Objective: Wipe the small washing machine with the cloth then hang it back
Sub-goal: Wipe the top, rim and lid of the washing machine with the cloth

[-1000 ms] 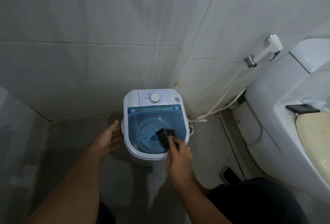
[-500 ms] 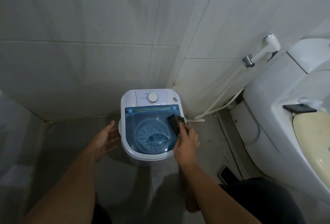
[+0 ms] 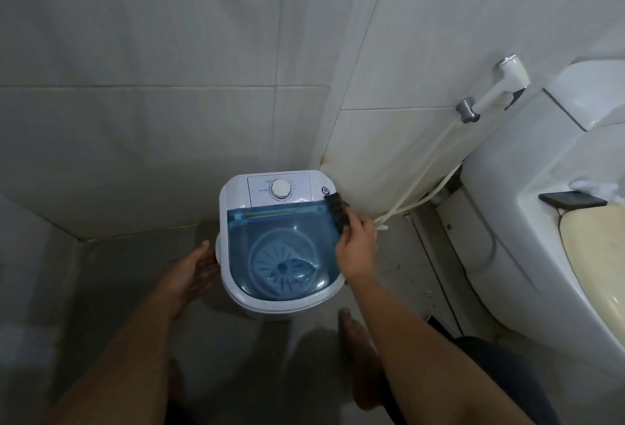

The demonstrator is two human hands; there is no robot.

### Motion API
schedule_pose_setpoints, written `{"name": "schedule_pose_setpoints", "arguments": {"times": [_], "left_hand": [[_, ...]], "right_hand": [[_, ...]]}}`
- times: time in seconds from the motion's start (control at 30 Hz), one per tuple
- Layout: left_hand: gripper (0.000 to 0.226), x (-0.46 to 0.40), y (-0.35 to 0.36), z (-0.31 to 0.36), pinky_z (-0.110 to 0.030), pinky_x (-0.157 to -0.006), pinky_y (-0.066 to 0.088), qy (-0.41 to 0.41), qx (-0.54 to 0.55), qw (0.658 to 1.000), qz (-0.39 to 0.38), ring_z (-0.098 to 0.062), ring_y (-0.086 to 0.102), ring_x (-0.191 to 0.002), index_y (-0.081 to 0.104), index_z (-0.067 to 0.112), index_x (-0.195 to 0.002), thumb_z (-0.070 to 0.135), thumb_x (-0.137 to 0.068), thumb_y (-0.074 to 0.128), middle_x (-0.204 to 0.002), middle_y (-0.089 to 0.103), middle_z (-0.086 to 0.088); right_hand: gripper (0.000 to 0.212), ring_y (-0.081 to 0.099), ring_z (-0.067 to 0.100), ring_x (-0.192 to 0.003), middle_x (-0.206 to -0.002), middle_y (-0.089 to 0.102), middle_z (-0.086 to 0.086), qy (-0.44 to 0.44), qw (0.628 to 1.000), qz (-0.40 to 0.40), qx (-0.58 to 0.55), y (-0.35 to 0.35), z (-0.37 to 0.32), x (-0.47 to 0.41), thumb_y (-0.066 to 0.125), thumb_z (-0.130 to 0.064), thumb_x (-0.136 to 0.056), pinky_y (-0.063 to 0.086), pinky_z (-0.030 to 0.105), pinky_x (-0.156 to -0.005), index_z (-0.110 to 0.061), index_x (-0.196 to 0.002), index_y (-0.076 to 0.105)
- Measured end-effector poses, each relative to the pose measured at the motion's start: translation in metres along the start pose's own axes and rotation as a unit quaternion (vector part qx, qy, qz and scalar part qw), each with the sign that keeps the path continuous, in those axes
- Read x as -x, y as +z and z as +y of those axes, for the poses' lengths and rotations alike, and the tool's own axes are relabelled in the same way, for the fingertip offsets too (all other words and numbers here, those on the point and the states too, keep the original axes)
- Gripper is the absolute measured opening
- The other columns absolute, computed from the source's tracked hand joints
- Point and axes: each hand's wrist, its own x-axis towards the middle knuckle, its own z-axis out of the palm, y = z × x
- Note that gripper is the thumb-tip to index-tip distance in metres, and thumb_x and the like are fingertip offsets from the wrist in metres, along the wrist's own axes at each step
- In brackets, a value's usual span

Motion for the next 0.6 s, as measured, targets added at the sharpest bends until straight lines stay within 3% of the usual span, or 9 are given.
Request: {"name": "schedule_pose_setpoints", "arguments": {"times": [0.07, 0.13, 0.27, 0.37, 0.47, 0.6], "left_hand": [[0.039, 0.0, -0.001, 0.0, -0.038, -0.102, 0.042, 0.0, -0.004, 1.0, -0.004, -0.014, 0.063, -0.111, 0.069, 0.026, -0.112, 0.056, -0.093, 0.052, -0.118, 0.071, 0.004], [0.04, 0.001, -0.003, 0.0, -0.037, -0.101, 0.042, -0.002, -0.003, 1.0, -0.005, -0.013, 0.063, -0.113, 0.069, 0.026, -0.113, 0.057, -0.092, 0.052, -0.117, 0.071, 0.006], [0.036, 0.005, 0.0, 0.002, -0.038, -0.102, 0.041, -0.006, 0.001, 1.0, -0.006, -0.014, 0.062, -0.11, 0.068, 0.026, -0.109, 0.054, -0.093, 0.053, -0.112, 0.07, 0.007], [0.033, 0.01, 0.005, 0.005, -0.039, -0.102, 0.04, -0.009, 0.008, 1.0, -0.006, -0.016, 0.06, -0.11, 0.067, 0.026, -0.109, 0.052, -0.094, 0.053, -0.11, 0.069, 0.006], [0.031, 0.014, 0.005, 0.005, -0.038, -0.098, 0.042, -0.005, 0.011, 1.0, -0.006, -0.014, 0.061, -0.107, 0.068, 0.027, -0.104, 0.052, -0.092, 0.056, -0.108, 0.069, 0.007], [0.028, 0.015, 0.005, 0.005, -0.038, -0.094, 0.043, 0.006, 0.014, 1.0, -0.008, -0.013, 0.062, -0.102, 0.068, 0.027, -0.103, 0.051, -0.092, 0.057, -0.108, 0.069, 0.006]], "right_hand": [[0.044, 0.058, 0.036, -0.114, -0.125, 0.055, 0.015, 0.091, 0.994, -0.013, -0.052, -0.007, 0.005, -0.034, 0.047, -0.009, -0.097, 0.047, 0.048, -0.104, -0.019, -0.138, 0.058], [0.042, 0.059, 0.034, -0.111, -0.124, 0.054, 0.017, 0.115, 0.99, 0.011, -0.074, -0.018, 0.005, -0.048, 0.046, -0.007, -0.099, 0.046, 0.041, -0.105, -0.015, -0.138, 0.058], [0.045, 0.055, 0.028, -0.112, -0.121, 0.05, 0.011, 0.023, 0.995, 0.011, -0.099, -0.02, -0.005, -0.021, 0.048, -0.004, -0.099, 0.036, 0.027, -0.102, -0.013, -0.141, 0.057], [0.047, 0.053, 0.029, -0.116, -0.125, 0.052, 0.011, -0.017, 0.995, 0.016, -0.094, -0.005, 0.007, 0.022, 0.049, -0.007, -0.095, 0.042, 0.04, -0.107, -0.016, -0.14, 0.058], [0.05, 0.049, 0.023, -0.114, -0.13, 0.051, 0.004, -0.001, 0.996, 0.059, -0.073, -0.005, 0.017, 0.074, 0.051, -0.012, -0.094, 0.046, 0.047, -0.1, -0.025, -0.142, 0.054], [0.061, 0.049, 0.028, -0.113, -0.139, 0.046, 0.004, -0.128, 0.991, -0.018, 0.036, -0.005, 0.009, 0.142, 0.053, -0.013, -0.09, 0.045, 0.047, -0.092, -0.029, -0.148, 0.047]]}}
